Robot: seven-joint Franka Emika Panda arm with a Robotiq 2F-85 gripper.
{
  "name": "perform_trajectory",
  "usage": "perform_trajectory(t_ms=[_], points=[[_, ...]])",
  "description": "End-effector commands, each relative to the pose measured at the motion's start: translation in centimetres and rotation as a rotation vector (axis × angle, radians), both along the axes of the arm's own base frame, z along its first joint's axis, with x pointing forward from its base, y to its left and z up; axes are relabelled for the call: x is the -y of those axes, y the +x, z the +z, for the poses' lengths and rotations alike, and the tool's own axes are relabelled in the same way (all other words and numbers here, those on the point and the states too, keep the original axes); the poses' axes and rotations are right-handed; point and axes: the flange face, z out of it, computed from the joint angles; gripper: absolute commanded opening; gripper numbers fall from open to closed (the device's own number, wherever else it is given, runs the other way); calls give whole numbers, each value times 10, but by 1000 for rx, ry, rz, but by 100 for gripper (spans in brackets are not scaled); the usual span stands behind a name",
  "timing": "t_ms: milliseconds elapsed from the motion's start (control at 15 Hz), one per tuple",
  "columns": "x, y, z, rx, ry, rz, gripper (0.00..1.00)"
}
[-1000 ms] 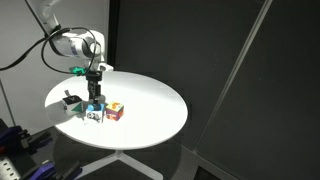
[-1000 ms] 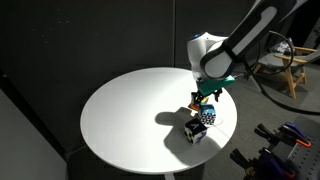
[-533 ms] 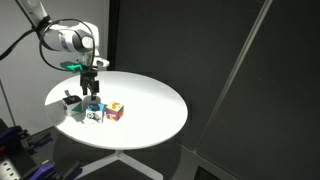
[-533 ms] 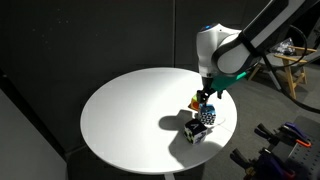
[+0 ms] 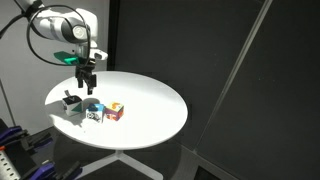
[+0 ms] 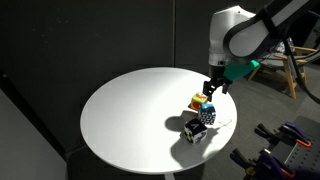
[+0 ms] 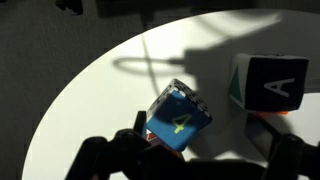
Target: Pick up the block with a number image and move it to the right of the table and then pick it up again and move it back to its original position
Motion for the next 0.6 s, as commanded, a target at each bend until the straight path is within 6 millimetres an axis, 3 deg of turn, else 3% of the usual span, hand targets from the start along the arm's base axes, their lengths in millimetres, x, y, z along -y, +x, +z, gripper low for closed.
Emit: perform_trajectory(t_ms=[0, 533], points=[[11, -16, 25, 16, 53, 7, 100], [26, -43, 54, 25, 48, 43, 100]])
